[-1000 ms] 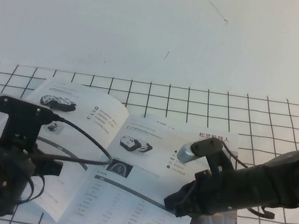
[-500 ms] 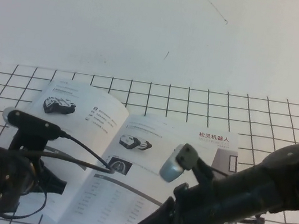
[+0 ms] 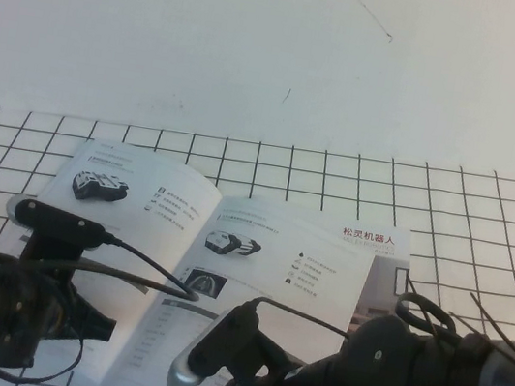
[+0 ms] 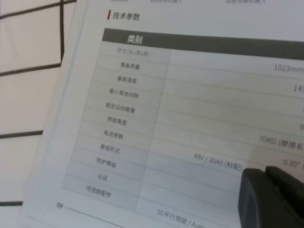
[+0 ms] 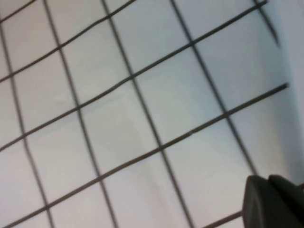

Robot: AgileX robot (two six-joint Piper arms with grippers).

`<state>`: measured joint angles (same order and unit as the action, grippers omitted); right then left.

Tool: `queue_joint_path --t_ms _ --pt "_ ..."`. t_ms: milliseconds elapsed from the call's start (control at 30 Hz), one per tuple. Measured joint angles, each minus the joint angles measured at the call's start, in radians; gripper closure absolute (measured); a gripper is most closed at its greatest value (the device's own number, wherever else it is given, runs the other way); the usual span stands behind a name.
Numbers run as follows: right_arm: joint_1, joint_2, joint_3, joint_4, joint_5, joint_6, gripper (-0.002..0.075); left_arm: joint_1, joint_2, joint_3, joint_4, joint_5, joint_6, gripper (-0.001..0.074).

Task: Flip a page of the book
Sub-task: Open the closed book

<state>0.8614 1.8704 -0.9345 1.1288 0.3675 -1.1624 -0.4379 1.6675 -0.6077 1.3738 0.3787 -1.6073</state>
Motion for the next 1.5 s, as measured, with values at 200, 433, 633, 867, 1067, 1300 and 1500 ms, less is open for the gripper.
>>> queue_joint_path --t_ms 200,433,633,867,1067,1300,1500 --pt "0.002 0.0 0.0 -0.016 -0.109 0.018 0.0725 0.0 -0.004 0.0 -0.013 0.0 0.0 0.0738" --pt "0.002 0.031 0.0 -0.016 -0.104 0.018 0.0725 0.0 -0.031 0.0 -0.018 -0.003 0.001 0.0738" --pt "0.002 0.035 0.0 -0.016 -0.07 0.018 0.0725 0.0 -0.031 0.0 -0.018 -0.004 0.011 0.0738" --pt "0.002 0.035 0.0 -0.01 -0.043 0.016 0.0725 0.0 -0.031 0.0 -0.018 -0.006 0.013 0.0738" --pt "0.002 0.035 0.0 -0.01 -0.08 0.046 0.0725 0.0 -0.031 0.0 -0.027 -0.007 0.015 0.0738" --pt "-0.004 0.037 0.0 -0.018 -0.144 0.147 0.0725 0.0 -0.045 0.0 -0.079 -0.017 0.065 0.0738" --pt "-0.08 0.037 0.0 -0.027 -0.144 0.246 0.0725 0.0 -0.073 0.0 -0.096 -0.019 0.086 0.0738"
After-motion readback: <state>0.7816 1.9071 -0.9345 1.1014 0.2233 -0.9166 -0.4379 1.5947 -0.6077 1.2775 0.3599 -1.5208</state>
